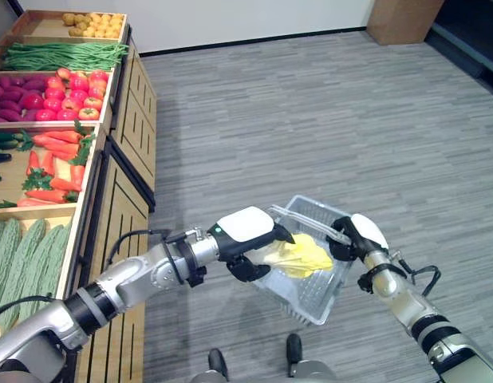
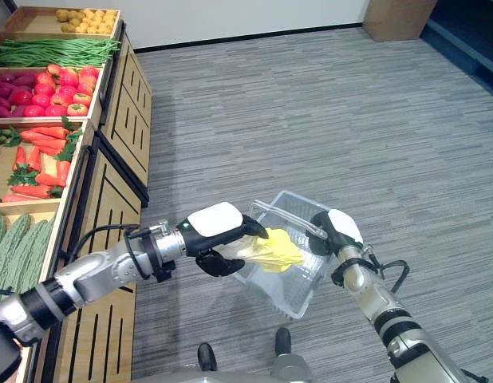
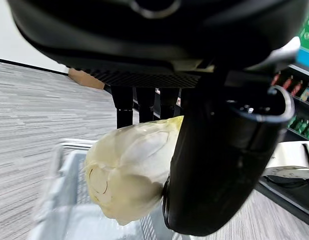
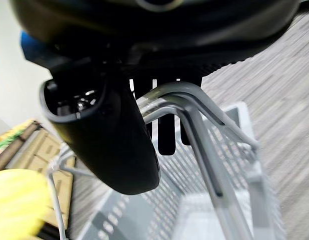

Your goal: Get the vegetables into the basket

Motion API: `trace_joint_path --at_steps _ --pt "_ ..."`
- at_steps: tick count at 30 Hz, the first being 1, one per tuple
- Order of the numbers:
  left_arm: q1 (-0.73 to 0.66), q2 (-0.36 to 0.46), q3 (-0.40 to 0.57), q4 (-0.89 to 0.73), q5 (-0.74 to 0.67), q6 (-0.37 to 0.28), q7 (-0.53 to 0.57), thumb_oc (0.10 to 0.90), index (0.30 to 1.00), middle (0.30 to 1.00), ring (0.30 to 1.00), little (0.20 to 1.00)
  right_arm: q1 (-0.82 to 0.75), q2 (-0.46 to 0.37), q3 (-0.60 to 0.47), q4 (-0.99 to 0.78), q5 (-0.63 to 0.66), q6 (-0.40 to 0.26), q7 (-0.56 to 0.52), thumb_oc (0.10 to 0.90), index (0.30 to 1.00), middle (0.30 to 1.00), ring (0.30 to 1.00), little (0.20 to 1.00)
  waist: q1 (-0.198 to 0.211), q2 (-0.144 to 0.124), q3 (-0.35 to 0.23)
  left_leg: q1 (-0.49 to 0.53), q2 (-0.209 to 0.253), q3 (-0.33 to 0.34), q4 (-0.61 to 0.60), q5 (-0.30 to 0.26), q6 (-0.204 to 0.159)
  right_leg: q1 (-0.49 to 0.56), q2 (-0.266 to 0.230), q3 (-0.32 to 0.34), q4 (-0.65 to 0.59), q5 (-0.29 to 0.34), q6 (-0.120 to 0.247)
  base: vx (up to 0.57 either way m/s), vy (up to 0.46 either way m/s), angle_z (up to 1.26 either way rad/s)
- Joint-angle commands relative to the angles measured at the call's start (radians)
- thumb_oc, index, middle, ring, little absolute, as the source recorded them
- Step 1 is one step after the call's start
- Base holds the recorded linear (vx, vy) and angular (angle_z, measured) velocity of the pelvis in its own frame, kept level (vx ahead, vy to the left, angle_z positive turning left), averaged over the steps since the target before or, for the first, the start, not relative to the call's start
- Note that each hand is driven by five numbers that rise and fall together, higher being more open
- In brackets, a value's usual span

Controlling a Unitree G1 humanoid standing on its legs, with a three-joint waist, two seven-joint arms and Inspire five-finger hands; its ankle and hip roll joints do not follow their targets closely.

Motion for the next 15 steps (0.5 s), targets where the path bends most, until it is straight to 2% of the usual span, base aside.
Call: trace_joint_path --at_steps 1,9,15 --pt "-0.023 -0.06 0.054 -0.017 -0.015 -0.04 0.102 0.4 0.3 0.3 0.3 0.3 -0.203 0.041 -0.023 -0.121 0.073 -0.105 -0.106 0.4 0.3 0.3 0.3 0.3 0.012 -0.053 -0.091 0.026 0.014 -0.041 0.001 -0.056 -0.053 0.019 -0.08 -0.002 0.0 -0.001 0.119 0.0 0.0 0.0" --pt "0.004 -0.11 0.048 0.043 0.003 -0.028 0.102 0.4 0.3 0.3 0.3 0.3 -0.207 0.079 -0.026 -0.209 0.124 -0.12 -0.099 0.4 0.3 0.3 0.3 0.3 0.01 -0.054 -0.095 0.03 0.017 -0.038 0.001 -0.058 -0.053 0.023 -0.079 -0.001 0.0 -0.004 0.117 0.0 0.0 0.0" --pt "0.017 -0.134 0.038 0.15 0.095 -0.009 0.133 0.4 0.3 0.3 0.3 0.3 -0.182 0.114 -0.033 -0.316 0.213 -0.154 -0.072 0.4 0.3 0.3 0.3 0.3 0.007 -0.058 -0.098 0.032 0.02 -0.034 0.001 -0.057 -0.055 0.024 -0.075 0.001 0.0 -0.006 0.115 0.0 -0.001 -0.01"
